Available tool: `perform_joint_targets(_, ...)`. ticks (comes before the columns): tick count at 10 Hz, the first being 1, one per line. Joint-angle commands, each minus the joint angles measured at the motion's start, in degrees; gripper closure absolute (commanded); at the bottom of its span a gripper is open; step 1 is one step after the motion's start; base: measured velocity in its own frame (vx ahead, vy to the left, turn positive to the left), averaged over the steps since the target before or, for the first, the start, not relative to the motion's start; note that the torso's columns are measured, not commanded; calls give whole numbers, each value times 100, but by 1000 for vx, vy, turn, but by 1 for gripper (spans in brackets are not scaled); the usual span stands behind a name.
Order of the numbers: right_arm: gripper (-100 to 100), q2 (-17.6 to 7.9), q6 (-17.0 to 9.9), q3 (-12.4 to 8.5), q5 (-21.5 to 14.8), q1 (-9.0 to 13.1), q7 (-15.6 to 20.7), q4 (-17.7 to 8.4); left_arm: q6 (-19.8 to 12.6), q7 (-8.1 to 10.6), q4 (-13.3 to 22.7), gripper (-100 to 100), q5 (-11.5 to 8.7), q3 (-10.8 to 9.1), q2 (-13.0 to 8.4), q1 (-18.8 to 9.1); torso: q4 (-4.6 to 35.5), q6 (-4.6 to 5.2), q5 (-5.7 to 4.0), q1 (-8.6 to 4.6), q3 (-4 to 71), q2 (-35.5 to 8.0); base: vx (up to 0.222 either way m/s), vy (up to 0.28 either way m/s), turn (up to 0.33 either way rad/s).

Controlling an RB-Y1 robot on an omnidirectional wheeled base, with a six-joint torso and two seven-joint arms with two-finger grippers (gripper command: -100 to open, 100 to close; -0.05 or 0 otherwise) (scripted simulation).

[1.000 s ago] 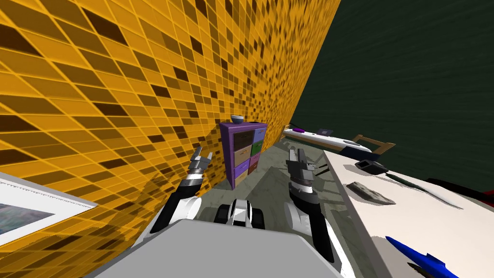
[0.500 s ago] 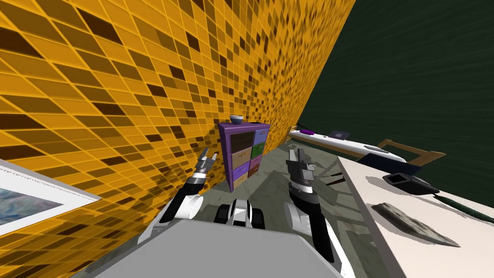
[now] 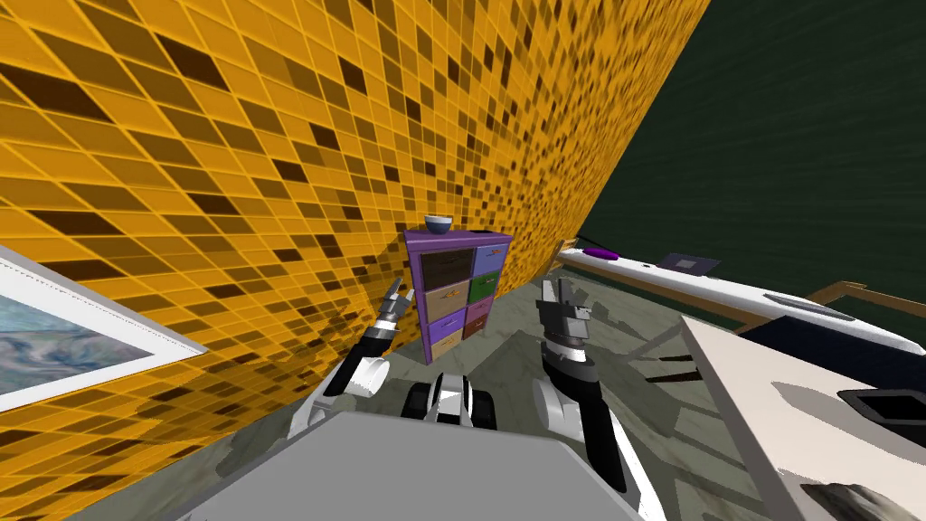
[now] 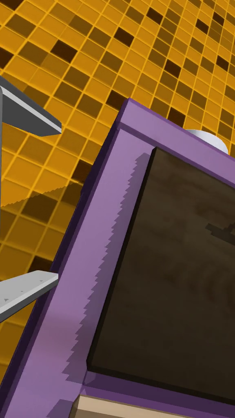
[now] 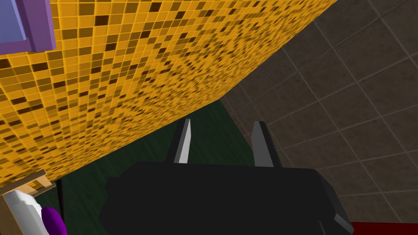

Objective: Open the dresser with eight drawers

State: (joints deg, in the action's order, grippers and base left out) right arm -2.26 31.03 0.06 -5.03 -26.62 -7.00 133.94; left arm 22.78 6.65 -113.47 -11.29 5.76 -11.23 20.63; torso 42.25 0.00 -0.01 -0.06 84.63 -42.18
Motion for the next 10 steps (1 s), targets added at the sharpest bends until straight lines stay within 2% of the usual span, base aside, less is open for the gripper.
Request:
perform_joint_targets(1, 0, 0, 0, 0, 0, 0, 0, 0, 56, -13, 330, -100, -105, 82, -48, -187, 1, -1, 1, 6, -3, -5, 87, -150, 78)
perform_joint_targets(3, 0, -1, 0, -1, 0, 1, 0, 0, 121, -44, 670, -100, -232, 200, -55, -456, 8, -2, 8, 27, -18, -29, 73, -160, 212)
perform_joint_targets(4, 0, -1, 0, -1, 0, 1, 0, 0, 121, -44, 742, -100, -232, 200, -55, -456, 5, -2, 1, 0, -10, -14, 70, -158, 104)
perform_joint_targets(6, 0, -1, 0, -1, 0, 1, 0, 0, 189, -77, 1114, -100, -365, 323, -36, -740, 2, -1, 2, 7, -5, -7, 90, -193, 239)
perform_joint_targets(7, 0, 0, 0, 0, 0, 0, 0, 0, 189, -77, 1184, -100, -365, 323, -36, -740, -2, 1, -4, -17, 2, 5, 74, -174, 125)
perform_joint_targets(9, 0, -1, 0, -1, 0, 1, 0, 0, 258, -112, 1573, -100, -501, 450, -2, -1037, -5, 12, 6, 11, 5, 10, 55, -193, 248)
perform_joint_targets(10, 0, 0, 0, 0, 0, 1, 0, 0, 258, -112, 1650, -100, -501, 450, -2, -1037, -8, 17, 0, -13, 13, 24, 50, -182, 76)
